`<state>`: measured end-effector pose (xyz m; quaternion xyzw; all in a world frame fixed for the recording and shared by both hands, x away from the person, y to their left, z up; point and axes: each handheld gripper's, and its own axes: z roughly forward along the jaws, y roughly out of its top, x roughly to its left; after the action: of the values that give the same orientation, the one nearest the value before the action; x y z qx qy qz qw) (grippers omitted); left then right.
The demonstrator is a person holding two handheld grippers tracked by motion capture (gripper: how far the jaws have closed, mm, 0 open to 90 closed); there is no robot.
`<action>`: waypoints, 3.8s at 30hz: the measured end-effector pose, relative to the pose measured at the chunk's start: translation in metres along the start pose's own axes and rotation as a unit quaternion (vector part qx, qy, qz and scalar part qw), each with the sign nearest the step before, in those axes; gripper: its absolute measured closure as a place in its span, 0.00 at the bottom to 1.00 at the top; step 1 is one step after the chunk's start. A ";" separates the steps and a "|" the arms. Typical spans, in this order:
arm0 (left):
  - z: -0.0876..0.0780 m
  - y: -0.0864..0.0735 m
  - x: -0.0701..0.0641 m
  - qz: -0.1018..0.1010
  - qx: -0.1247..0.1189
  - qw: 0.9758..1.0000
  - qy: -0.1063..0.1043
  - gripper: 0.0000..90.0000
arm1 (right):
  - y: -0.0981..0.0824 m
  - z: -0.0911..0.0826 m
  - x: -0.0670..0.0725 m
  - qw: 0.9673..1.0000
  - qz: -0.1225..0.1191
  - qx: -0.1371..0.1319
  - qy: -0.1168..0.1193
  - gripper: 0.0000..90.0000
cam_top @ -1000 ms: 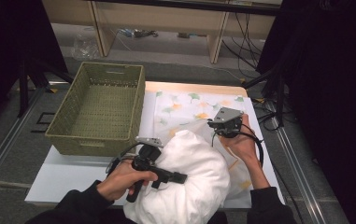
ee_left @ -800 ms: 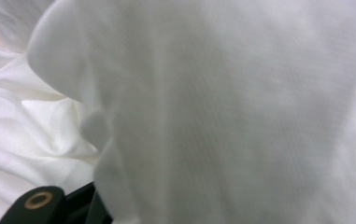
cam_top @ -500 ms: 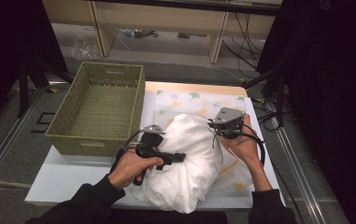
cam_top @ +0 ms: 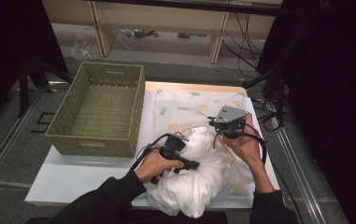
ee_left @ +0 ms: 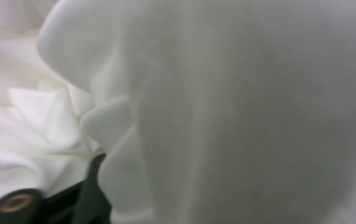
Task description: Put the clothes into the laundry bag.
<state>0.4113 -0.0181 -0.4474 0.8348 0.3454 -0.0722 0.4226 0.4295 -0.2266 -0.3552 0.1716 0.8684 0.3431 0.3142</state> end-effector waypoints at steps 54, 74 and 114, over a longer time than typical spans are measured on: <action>-0.041 -0.028 0.006 0.067 -0.014 0.998 0.012 0.09 | 0.006 -0.012 0.014 1.000 -0.017 0.010 0.014 1.00; 0.009 0.024 0.015 0.031 -0.079 0.996 0.019 0.85 | 0.014 -0.031 0.025 0.999 -0.029 0.007 0.013 1.00; 0.015 0.013 0.049 -0.021 -0.082 0.995 0.053 0.79 | 0.023 -0.035 0.038 0.998 -0.040 0.006 0.047 1.00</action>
<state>0.4587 -0.0096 -0.4691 0.7923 0.3894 -0.0080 0.4696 0.3800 -0.2079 -0.3357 0.1224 0.8902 0.3329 0.2859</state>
